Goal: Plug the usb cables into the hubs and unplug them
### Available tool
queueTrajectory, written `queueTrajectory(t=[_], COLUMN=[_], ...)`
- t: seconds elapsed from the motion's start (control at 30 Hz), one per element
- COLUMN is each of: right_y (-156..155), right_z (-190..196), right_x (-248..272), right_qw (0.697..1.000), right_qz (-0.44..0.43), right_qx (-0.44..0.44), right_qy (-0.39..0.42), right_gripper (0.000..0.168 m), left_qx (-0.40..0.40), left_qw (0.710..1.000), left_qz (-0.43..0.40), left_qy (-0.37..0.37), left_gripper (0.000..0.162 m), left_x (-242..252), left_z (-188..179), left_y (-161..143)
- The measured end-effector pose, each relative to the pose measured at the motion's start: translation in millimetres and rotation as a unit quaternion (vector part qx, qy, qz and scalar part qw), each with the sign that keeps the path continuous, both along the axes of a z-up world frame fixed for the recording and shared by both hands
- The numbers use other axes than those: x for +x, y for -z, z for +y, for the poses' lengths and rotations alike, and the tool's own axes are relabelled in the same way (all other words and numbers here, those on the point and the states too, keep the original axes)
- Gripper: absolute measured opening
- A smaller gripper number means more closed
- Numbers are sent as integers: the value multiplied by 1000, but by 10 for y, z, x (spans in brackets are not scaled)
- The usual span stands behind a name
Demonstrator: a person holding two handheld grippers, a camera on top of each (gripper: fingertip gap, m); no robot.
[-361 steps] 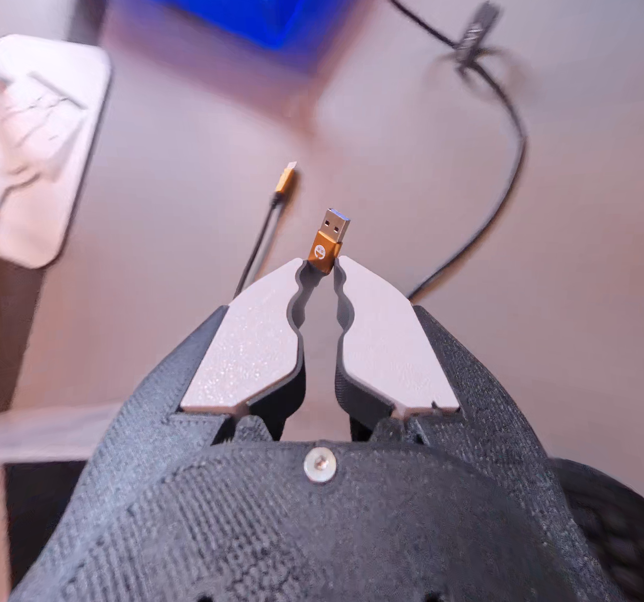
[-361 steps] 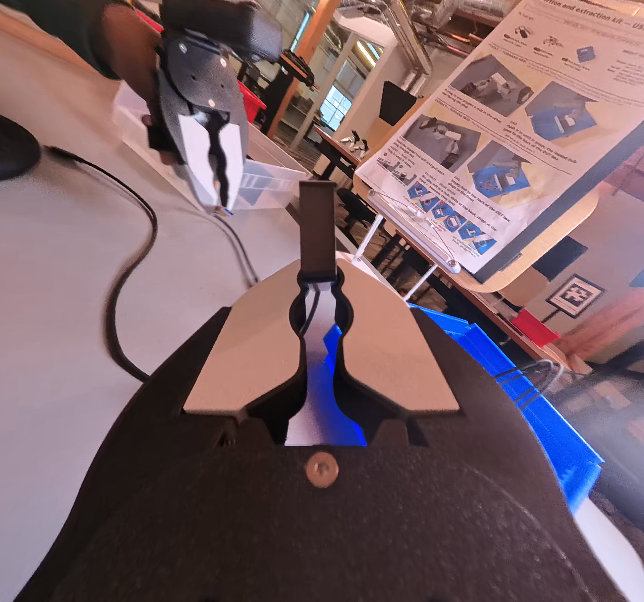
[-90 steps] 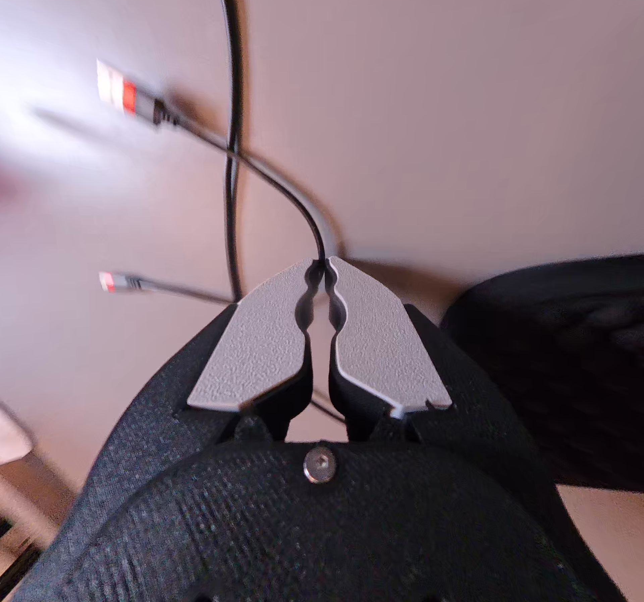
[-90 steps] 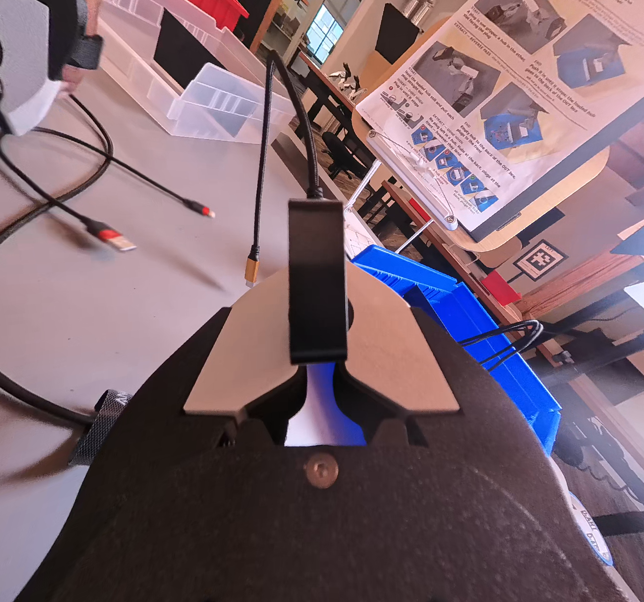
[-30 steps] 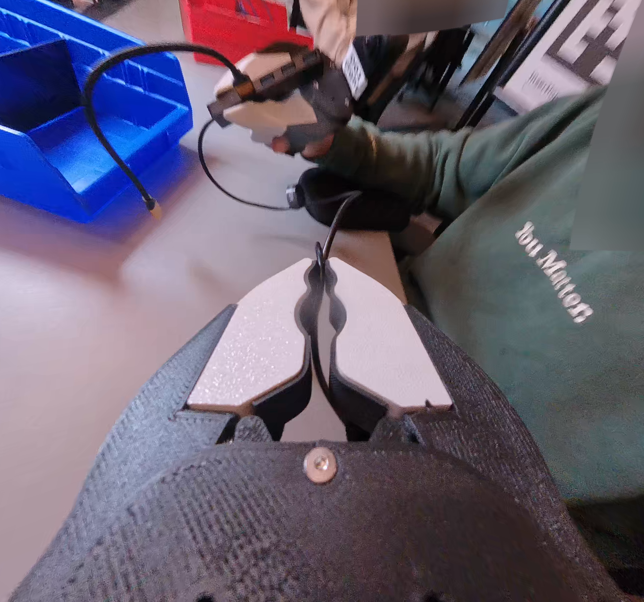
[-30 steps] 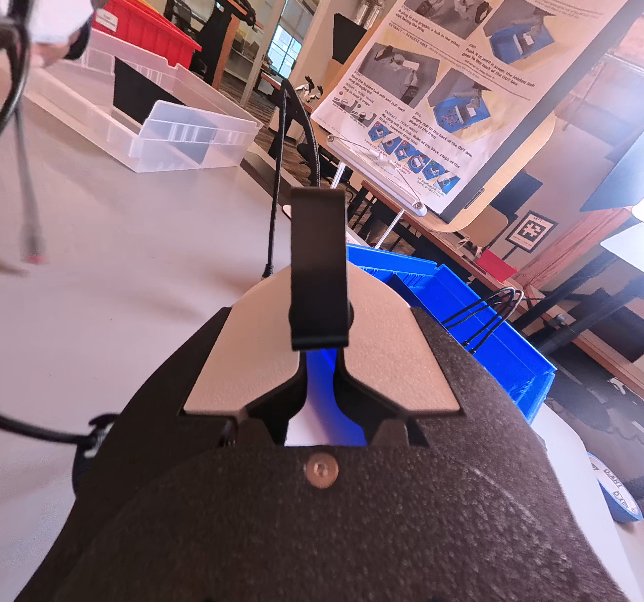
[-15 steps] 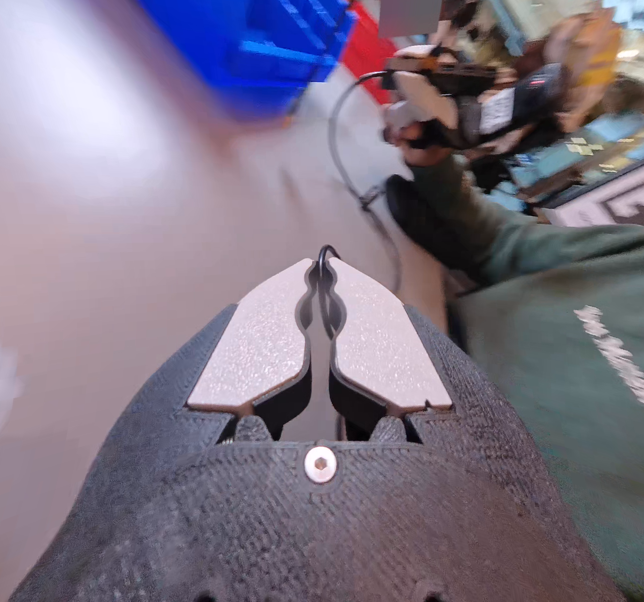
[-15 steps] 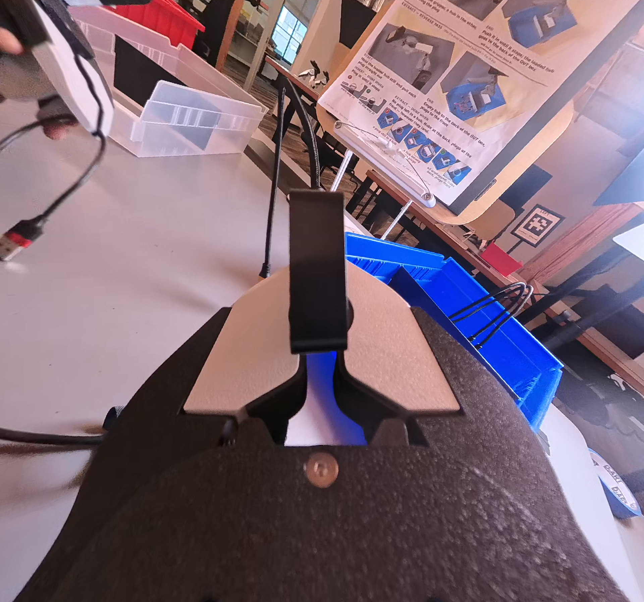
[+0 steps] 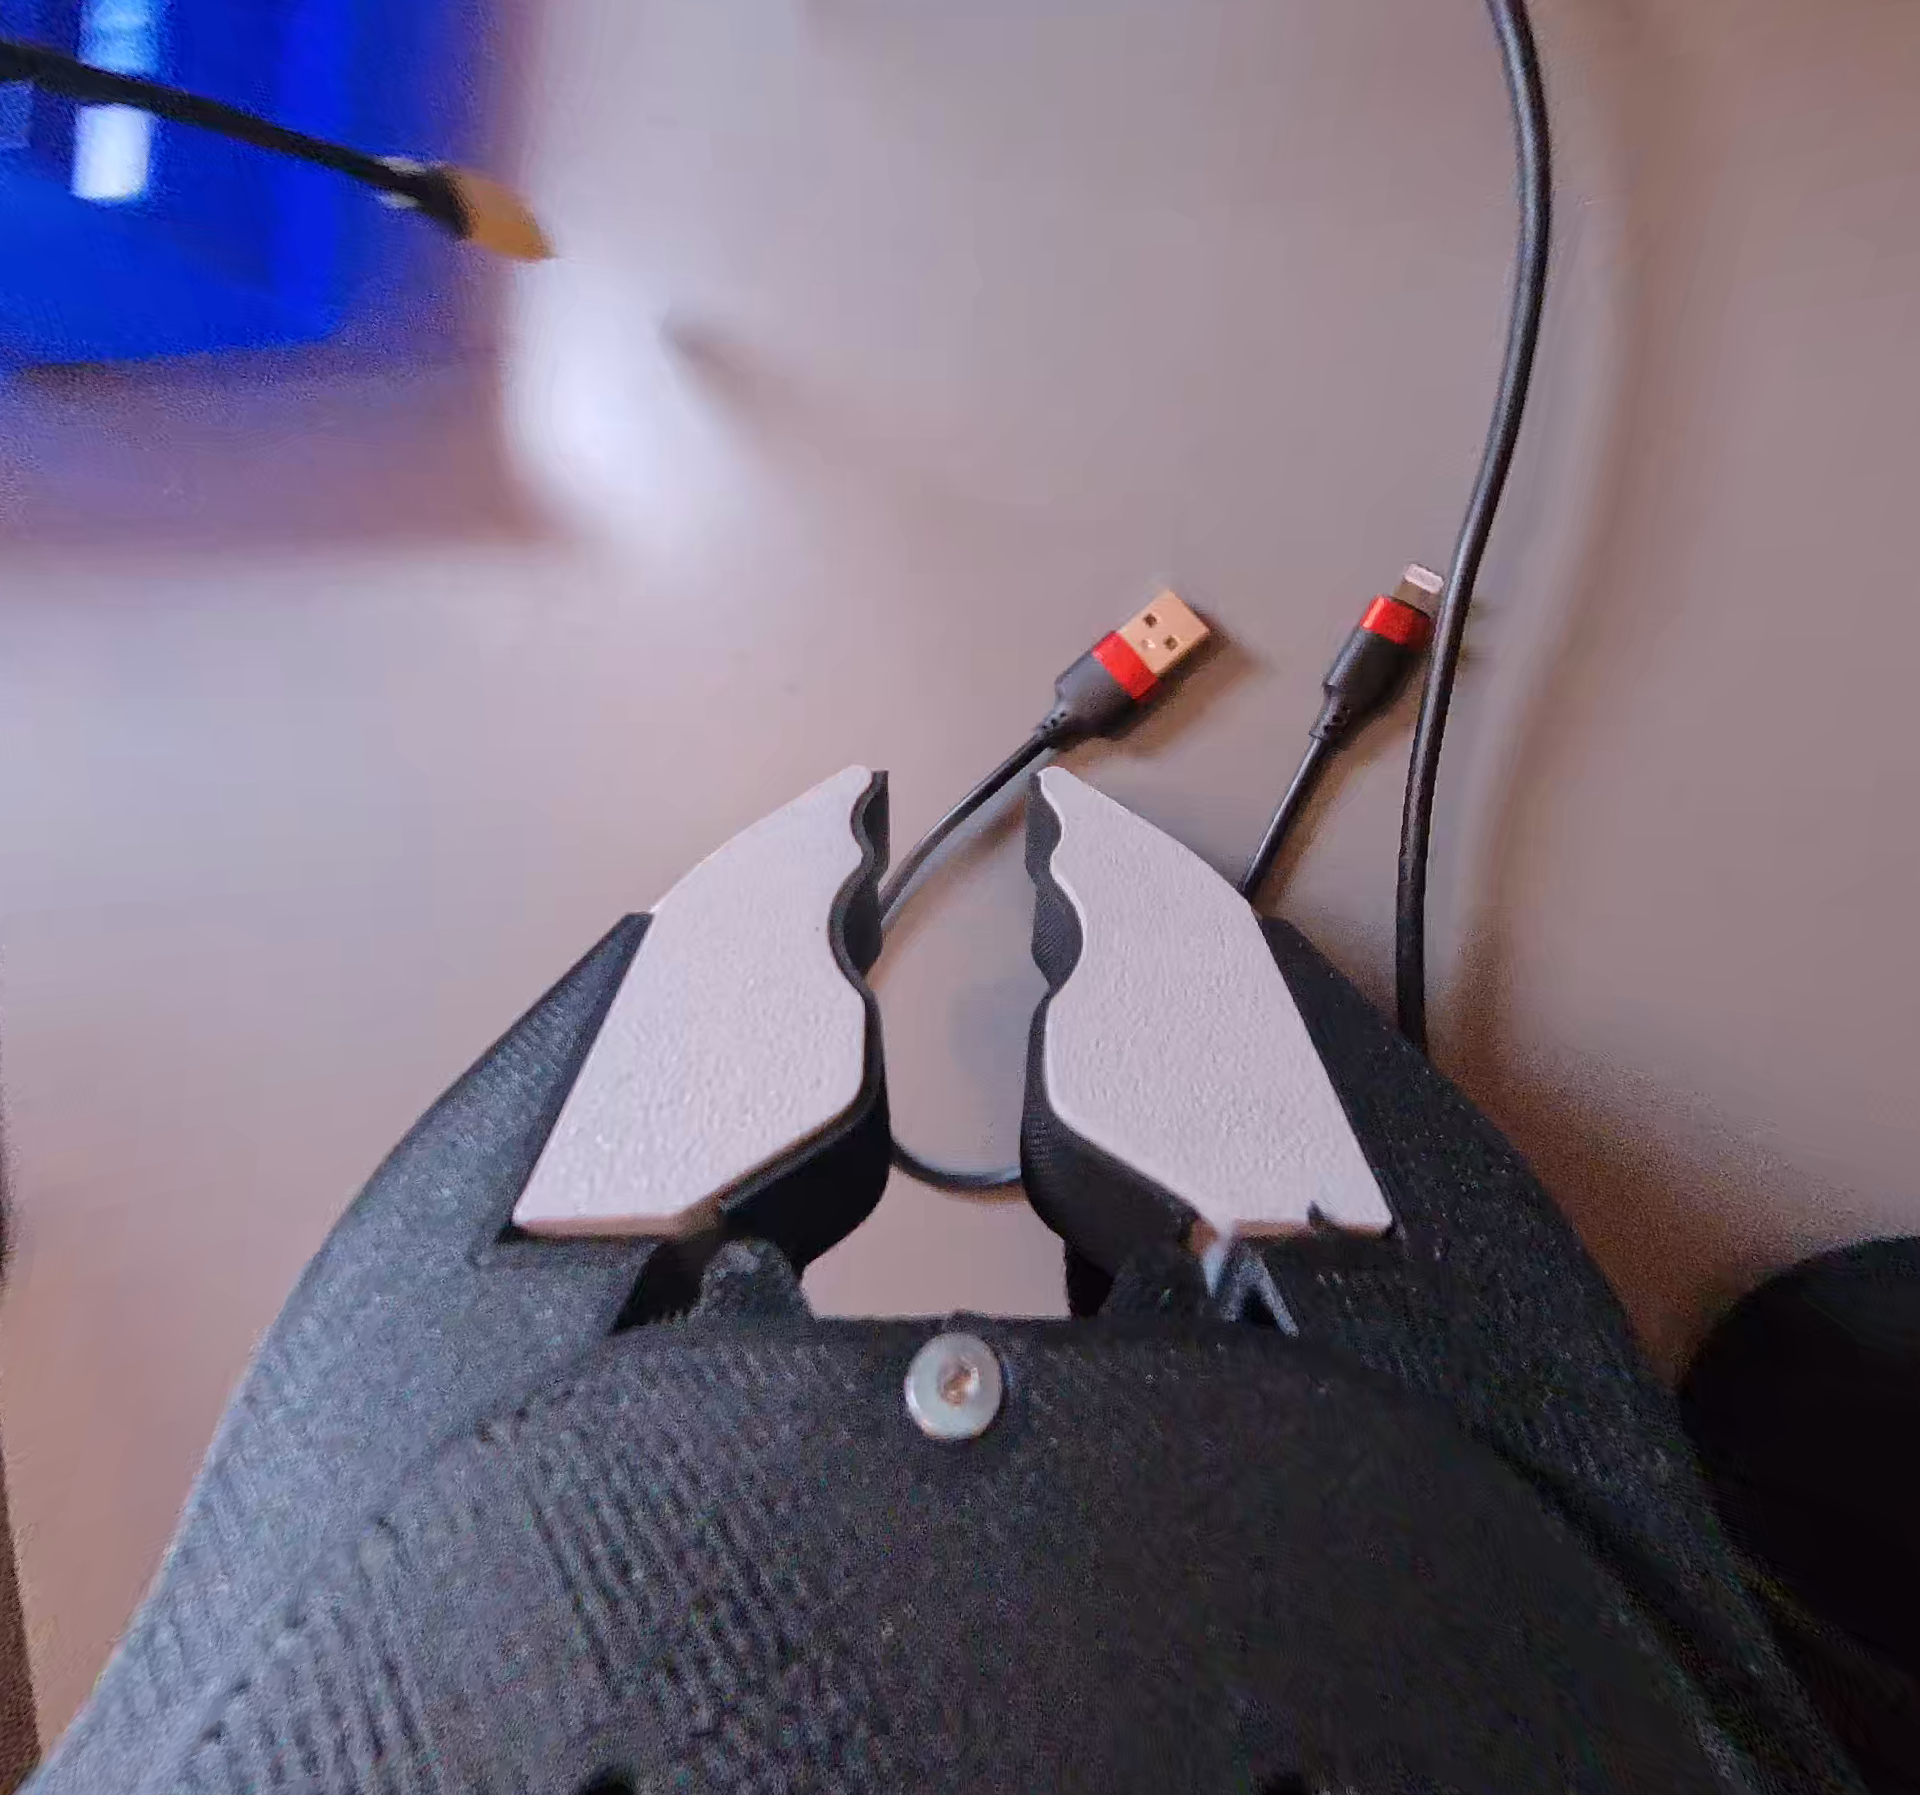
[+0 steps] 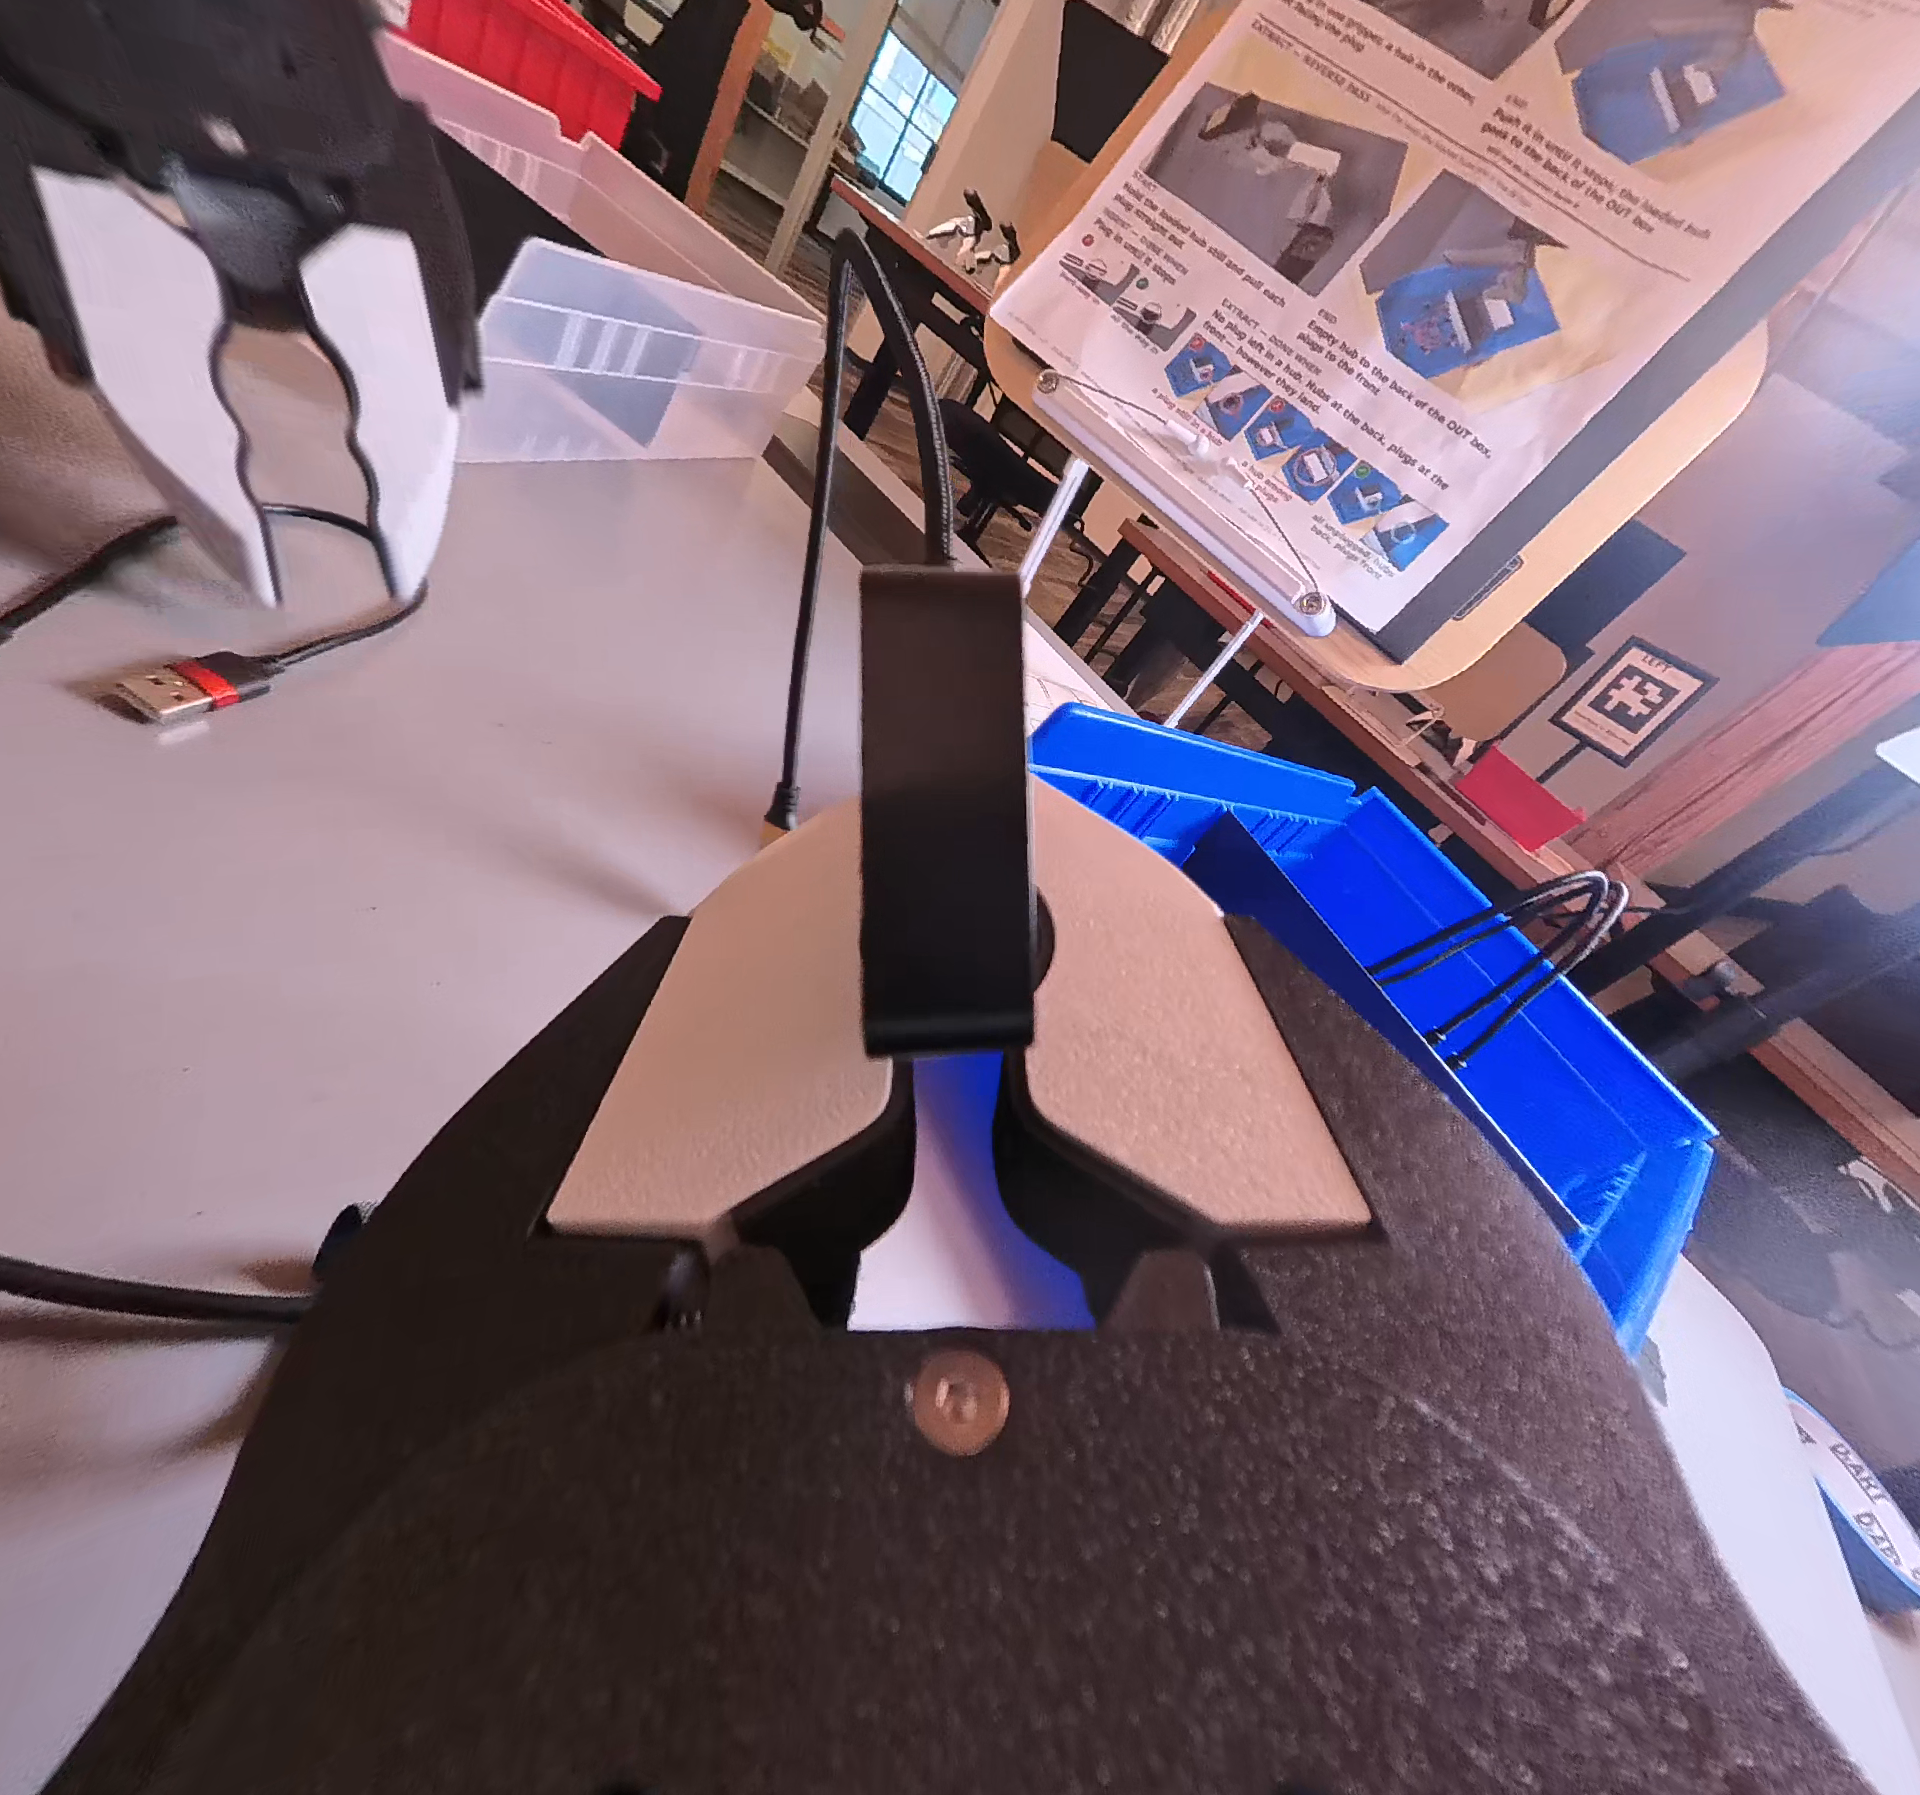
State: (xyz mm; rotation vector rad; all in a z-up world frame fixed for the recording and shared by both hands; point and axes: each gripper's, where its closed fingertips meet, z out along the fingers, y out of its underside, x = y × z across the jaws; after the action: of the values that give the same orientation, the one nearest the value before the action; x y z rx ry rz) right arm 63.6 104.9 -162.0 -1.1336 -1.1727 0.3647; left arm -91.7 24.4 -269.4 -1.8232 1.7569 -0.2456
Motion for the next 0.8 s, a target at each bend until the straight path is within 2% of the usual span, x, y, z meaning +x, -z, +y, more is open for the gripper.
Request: queueTrajectory(t=[0.07,0.2,0.37,0.53,0.63,0.8], right_y=[-3,7,31,24,19,70], right_z=[-14,-3,31,18,-2,-46], right_x=[2,12,28,27,24,-28], right_qw=[1000,1000,1000,1000,1000,1000], right_qz=[-1,-2,2,5,1,-21], right_qx=[3,2,-10,-13,-6,6], right_qy=[-1,0,-2,-8,-10,-16], right_gripper=[12,12,12,12,12,12], left_qx=[-36,-105,-136,-139,-117,-156], left_qw=[997,982,970,977,989,977], left_qz=[43,65,82,55,31,-146], left_qy=[54,143,183,149,83,-13], left_gripper=[27,22,10,5,4,4], left_x=[31,125,153,177,157,376], left_z=[2,-95,-214,-218,-113,-168], left_y=[135,169,183,182,157,-371])
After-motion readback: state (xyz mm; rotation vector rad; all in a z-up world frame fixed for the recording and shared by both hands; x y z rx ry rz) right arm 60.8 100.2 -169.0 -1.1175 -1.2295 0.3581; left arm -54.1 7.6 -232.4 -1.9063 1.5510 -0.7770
